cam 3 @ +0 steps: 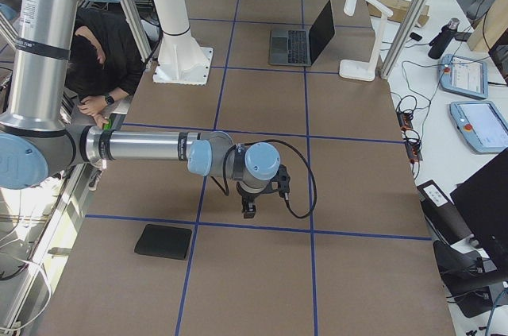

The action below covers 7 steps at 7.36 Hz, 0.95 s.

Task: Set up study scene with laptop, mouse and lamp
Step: 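Release the laptop and withdraw the left gripper away from it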

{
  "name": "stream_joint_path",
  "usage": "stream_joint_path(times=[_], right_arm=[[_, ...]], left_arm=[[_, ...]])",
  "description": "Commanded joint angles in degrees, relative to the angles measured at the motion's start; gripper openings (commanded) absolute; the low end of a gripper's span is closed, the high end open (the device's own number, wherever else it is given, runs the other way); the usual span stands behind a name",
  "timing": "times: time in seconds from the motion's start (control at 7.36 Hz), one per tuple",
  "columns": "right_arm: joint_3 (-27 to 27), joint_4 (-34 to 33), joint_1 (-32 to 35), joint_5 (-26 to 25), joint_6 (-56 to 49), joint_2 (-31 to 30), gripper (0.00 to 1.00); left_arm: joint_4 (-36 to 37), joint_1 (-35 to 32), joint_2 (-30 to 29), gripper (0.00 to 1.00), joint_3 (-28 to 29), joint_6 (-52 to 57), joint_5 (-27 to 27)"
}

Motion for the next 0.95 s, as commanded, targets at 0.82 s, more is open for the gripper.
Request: stream_joint_path(times=[0.82], right_arm=[[-18.65,-0.27,-6.4,8.4,-28.6,-2.12,1.0]], left_arm=[[-0.08,-0.29,12.43,1.0,-12.08,25.25,-0.42]])
